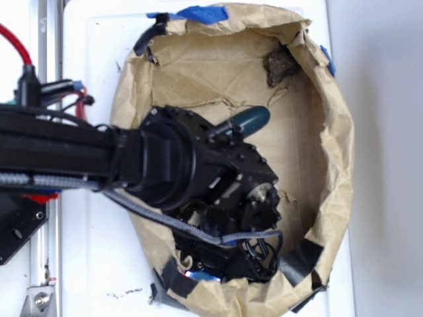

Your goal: Grab the blue ball.

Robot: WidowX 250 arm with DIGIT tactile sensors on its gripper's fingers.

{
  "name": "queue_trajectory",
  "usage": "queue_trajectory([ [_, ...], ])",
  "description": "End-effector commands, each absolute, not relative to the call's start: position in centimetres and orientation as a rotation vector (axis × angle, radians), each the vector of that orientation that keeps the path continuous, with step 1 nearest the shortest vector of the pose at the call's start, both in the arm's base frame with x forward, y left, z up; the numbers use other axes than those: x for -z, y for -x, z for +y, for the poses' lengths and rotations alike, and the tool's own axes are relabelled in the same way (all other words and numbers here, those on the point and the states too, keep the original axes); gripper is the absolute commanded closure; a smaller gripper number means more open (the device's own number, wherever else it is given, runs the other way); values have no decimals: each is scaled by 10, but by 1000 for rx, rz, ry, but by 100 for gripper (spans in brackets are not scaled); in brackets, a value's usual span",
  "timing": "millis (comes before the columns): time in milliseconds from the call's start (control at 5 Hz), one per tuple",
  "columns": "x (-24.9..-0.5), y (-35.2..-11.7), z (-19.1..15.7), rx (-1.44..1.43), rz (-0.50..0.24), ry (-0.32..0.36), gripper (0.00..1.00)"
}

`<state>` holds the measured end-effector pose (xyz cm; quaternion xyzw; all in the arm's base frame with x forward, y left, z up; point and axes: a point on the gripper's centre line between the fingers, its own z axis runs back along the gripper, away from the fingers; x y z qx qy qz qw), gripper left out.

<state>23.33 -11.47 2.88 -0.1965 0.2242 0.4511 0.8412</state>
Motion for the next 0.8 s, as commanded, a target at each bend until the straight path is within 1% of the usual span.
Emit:
queue_trajectory([
  [0,-43,-236,-104,-906,409,438,100],
  [200,-54,-247,-88,-902,195,295,100],
  [400,-73,-265,-58,-932,-110,154,100],
  [600,-92,-282,-25,-1034,-255,68,100],
])
